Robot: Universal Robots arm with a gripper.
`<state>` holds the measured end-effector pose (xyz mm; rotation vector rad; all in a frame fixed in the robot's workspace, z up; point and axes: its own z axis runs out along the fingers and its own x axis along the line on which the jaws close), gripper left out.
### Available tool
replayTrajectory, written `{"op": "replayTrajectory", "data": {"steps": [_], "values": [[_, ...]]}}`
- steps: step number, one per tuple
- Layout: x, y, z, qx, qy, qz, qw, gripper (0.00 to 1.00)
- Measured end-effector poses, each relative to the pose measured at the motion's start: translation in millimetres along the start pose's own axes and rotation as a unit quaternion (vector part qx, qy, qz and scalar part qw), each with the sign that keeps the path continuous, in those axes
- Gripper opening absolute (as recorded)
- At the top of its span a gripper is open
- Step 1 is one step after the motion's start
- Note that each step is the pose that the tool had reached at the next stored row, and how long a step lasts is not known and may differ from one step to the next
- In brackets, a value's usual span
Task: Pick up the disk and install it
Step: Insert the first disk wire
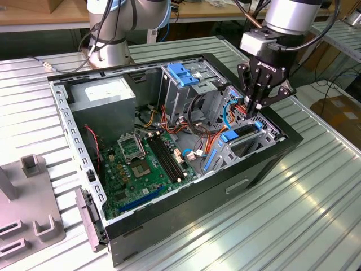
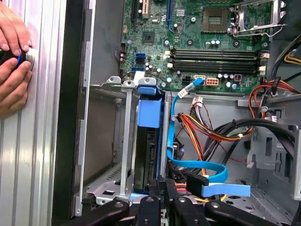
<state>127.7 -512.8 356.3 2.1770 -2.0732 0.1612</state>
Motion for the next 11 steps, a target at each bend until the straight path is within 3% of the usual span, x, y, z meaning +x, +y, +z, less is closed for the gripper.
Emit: {"op": "replayTrajectory", "data": {"steps": [3,6,10,11], "values": [[0.2,0.2,1.8,-0.0012,-0.0001,0.007,0.99998,0.17],[2.2,1.3,4.5,-0.0011,-0.0039,0.007,0.99997,0.17],[10.7,3.8,8.4,-0.0004,-0.0176,0.007,0.99982,0.17],[11.7,4.0,8.8,-0.0004,-0.0182,0.007,0.99981,0.17]]}}
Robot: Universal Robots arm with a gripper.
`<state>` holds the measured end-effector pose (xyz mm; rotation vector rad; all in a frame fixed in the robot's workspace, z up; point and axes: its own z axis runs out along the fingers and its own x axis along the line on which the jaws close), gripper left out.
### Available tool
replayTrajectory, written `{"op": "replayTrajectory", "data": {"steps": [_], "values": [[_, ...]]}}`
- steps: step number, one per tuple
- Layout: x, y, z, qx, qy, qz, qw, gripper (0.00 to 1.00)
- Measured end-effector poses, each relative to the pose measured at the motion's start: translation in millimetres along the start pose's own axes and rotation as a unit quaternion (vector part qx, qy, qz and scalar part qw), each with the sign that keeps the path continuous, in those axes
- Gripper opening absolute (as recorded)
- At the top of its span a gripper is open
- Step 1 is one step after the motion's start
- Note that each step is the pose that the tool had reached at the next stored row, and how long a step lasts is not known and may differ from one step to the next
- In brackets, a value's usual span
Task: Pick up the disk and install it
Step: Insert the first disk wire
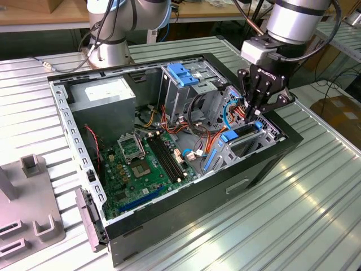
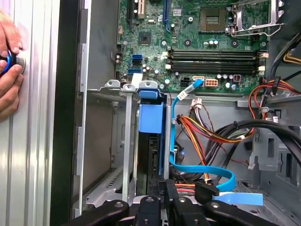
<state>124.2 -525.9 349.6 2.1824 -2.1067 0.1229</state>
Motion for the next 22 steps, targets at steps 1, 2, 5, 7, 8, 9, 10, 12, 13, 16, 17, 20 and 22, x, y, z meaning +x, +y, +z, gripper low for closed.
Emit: {"op": "replayTrajectory", "data": {"steps": [1,2,5,7,8,9,10,12,13,16,17,20,22], "values": [[0.7,0.3,0.2,0.0,0.0,0.0,1.0,0.17],[1.0,0.4,0.4,0.0,0.0,0.0,1.0,0.17],[3.6,0.8,1.3,0.0,-0.0001,0.0,1.0,0.17],[3.9,1.7,1.6,0.0,0.0001,0.0,1.0,0.17],[3.9,2.2,1.9,0.0,0.0,0.0,1.0,0.17],[3.9,2.9,2.3,0.0,-0.0001,0.0,1.0,0.17],[3.9,3.2,2.7,0.0,0.0,0.0,1.0,0.17],[3.8,3.9,3.6,0.0,-0.0001,0.0,1.0,0.17],[3.7,3.9,4.3,0.0,-0.0001,0.0,1.0,0.17],[3.5,3.9,5.9,-0.0001,0.0001,0.001,1.0,0.17],[3.4,3.9,6.4,-0.0002,0.0,0.001,1.0,0.17],[3.3,3.9,7.3,-0.0002,0.0,0.001,1.0,0.17],[3.3,3.9,7.5,-0.0002,0.0,0.001,1.0,0.17]]}}
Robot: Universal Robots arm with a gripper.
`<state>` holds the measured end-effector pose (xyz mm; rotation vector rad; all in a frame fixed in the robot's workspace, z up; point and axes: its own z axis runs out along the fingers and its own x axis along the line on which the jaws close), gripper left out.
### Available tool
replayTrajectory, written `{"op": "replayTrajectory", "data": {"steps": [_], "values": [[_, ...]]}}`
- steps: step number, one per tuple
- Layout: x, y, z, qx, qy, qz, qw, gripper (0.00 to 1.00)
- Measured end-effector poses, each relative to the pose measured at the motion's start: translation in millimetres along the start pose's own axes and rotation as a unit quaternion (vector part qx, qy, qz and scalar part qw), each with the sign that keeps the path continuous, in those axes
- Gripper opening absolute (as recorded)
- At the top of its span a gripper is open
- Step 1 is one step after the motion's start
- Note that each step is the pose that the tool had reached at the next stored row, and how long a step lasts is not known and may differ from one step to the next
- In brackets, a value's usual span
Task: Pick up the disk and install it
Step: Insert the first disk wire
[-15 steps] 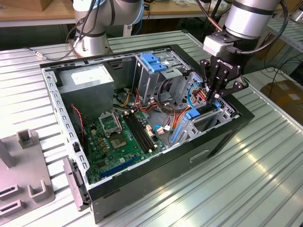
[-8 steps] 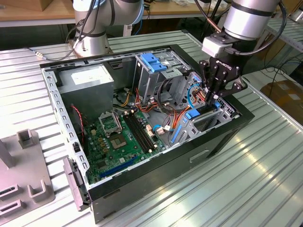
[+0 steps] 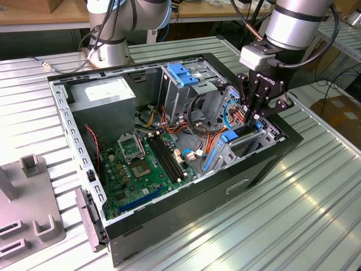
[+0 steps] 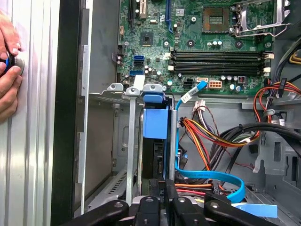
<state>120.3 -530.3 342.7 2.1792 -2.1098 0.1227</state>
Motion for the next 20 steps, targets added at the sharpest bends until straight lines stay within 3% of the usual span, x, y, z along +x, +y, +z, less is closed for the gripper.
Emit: {"op": "replayTrajectory", "data": {"steps": [18,20], "values": [[-0.4,-0.1,3.7,0.0,-0.0019,0.0,1.0,0.17],[-0.3,-0.1,3.0,0.0002,-0.003,0.0,1.0,0.24]]}}
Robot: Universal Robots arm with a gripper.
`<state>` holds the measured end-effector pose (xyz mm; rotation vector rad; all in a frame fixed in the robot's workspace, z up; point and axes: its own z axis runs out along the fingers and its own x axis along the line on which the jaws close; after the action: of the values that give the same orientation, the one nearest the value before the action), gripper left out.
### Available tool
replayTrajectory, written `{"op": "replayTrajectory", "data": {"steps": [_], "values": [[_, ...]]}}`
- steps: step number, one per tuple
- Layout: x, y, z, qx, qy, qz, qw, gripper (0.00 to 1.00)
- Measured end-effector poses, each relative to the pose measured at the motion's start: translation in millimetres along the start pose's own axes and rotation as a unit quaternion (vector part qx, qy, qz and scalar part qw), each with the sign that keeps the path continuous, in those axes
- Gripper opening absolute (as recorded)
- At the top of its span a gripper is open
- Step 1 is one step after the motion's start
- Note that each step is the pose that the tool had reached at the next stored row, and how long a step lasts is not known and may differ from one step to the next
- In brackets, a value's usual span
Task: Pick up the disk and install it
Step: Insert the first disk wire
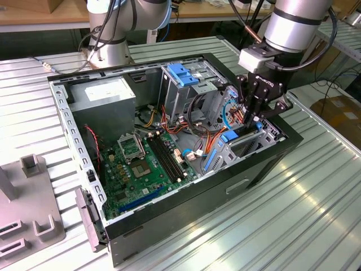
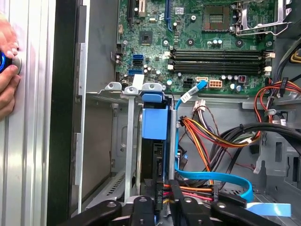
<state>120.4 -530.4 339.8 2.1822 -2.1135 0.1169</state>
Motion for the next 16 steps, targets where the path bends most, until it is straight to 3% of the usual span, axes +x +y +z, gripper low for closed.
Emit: {"op": "replayTrajectory", "data": {"steps": [1,3,6,7,8,9,16], "values": [[0.3,0.0,-2.3,0.0006,-0.0014,0.0,1.0,0.31],[0.8,0.2,-6.3,0.0011,-0.0015,0.0,1.0,0.31],[0.9,0.2,-7.0,0.0012,-0.0016,0.0,1.0,0.31],[0.9,0.2,-7.1,0.0011,-0.0015,0.0,1.0,0.29],[0.9,0.2,-7.1,0.0012,-0.0015,0.0,1.0,0.16],[0.9,0.2,-7.1,0.0012,-0.0015,0.0,1.0,0.11],[0.9,0.2,-7.2,0.0011,-0.0015,0.0,1.0,0.11]]}}
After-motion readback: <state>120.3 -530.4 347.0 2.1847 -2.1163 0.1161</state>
